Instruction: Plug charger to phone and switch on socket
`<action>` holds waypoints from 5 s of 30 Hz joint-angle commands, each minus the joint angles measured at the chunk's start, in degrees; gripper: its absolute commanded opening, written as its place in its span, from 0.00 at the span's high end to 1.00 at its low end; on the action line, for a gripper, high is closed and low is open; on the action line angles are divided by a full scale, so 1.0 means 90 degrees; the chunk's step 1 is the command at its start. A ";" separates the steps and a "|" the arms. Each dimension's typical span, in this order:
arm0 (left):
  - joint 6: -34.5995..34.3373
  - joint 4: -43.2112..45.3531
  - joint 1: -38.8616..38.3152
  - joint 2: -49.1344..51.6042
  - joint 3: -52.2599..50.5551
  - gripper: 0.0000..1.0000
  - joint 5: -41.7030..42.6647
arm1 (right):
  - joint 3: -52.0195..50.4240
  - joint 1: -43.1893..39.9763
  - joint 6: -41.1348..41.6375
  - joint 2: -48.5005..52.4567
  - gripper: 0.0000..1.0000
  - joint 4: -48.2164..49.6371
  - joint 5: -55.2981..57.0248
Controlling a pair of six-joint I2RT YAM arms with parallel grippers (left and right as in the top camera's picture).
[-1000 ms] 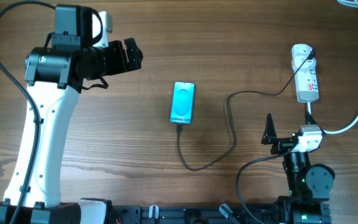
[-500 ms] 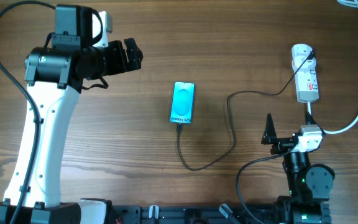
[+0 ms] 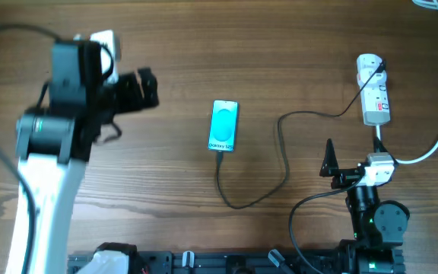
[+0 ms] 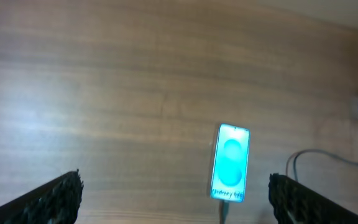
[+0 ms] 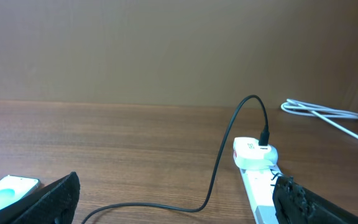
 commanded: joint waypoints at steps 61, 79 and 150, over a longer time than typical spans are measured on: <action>0.0993 0.5846 0.0843 -0.7936 -0.8969 0.00 -0.0423 | -0.0017 -0.0027 0.0005 -0.0075 0.00 0.0012 0.0104; 0.1739 0.5809 0.0843 -0.7934 -0.8969 0.00 -0.0299 | -0.0017 -0.0027 0.0005 -0.0075 0.00 0.0012 0.0104; 0.1549 0.5841 0.0928 -0.7934 -0.8969 0.00 -0.0410 | -0.0017 -0.0027 0.0005 -0.0075 0.00 0.0012 0.0104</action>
